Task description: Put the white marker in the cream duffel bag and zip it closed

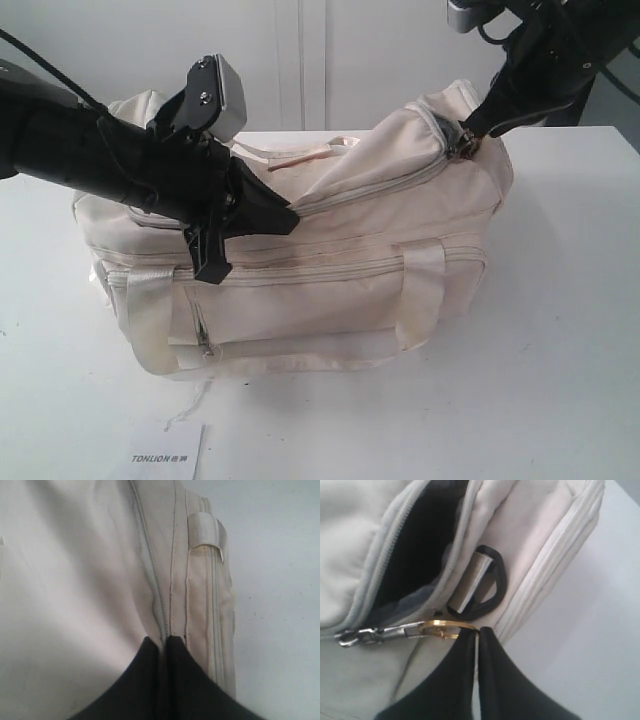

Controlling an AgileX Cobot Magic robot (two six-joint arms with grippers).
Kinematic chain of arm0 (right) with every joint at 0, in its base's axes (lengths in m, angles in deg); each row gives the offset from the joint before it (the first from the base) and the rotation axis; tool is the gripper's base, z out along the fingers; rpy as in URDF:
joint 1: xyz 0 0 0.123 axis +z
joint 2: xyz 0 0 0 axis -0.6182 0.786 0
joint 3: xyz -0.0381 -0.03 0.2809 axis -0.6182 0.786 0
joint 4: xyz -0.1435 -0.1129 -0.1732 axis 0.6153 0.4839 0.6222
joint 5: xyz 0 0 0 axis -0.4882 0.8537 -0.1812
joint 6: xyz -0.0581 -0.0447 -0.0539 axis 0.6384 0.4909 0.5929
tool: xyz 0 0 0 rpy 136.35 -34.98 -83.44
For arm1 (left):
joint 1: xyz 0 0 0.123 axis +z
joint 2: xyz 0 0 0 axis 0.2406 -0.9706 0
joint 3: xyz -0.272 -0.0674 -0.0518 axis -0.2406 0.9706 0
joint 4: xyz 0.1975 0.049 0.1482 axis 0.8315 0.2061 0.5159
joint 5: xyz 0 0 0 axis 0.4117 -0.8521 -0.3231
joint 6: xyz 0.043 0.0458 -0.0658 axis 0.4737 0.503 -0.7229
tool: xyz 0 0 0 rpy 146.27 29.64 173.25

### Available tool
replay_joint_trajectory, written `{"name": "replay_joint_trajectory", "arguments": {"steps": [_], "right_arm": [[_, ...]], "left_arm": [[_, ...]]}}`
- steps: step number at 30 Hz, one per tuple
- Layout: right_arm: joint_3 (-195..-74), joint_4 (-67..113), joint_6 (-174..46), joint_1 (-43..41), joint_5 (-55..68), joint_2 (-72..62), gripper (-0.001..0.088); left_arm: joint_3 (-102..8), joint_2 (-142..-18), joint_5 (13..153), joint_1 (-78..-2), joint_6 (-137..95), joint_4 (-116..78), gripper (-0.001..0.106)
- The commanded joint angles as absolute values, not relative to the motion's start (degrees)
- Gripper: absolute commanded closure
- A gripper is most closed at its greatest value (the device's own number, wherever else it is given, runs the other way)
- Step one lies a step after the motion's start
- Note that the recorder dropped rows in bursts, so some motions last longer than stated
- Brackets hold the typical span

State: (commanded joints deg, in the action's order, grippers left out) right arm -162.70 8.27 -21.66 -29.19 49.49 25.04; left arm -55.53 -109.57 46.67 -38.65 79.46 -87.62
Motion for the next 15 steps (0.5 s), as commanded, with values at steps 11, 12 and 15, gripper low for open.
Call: {"name": "replay_joint_trajectory", "arguments": {"steps": [11,12,15], "right_arm": [[-162.7,7.3,-19.8,-29.2,51.3,25.0,0.0868],[-162.7,7.3,-19.8,-29.2,51.8,25.0,0.0868],[-162.7,6.6,-19.8,-29.2,53.0,24.9,0.0868]], "left_arm": [[-55.5,-109.6,45.9,-38.7,78.3,-87.6,0.08],[-55.5,-109.6,46.2,-38.7,78.2,-87.6,0.07],[-55.7,-109.3,47.0,-38.7,78.0,-87.6,0.046]]}}
